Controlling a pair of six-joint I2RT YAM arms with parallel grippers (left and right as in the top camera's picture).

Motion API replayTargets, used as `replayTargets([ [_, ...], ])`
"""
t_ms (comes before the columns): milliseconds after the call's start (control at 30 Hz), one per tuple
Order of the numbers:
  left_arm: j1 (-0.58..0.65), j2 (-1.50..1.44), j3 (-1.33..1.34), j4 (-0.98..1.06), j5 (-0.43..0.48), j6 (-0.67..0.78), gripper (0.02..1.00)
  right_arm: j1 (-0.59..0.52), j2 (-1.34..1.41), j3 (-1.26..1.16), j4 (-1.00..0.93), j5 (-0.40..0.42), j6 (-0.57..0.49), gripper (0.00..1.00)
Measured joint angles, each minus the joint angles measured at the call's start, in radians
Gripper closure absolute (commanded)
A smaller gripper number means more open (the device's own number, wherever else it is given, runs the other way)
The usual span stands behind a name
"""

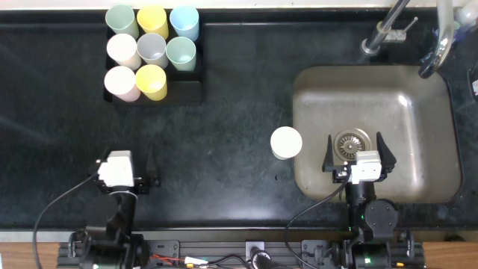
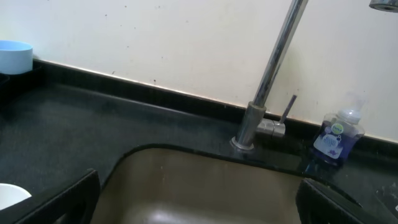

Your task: Store Cups

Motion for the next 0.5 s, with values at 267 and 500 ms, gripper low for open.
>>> replayTargets([
  [267, 0.0, -0.002, -0.004, 0.005, 0.003, 0.008, 0.018, 0.0, 0.0, 0.0, 0.0, 0.0, 0.0, 0.003],
  [500, 0.0, -0.002, -0.004, 0.006, 0.003, 0.008, 0.018, 0.0, 0.0, 0.0, 0.0, 0.0, 0.0, 0.003],
])
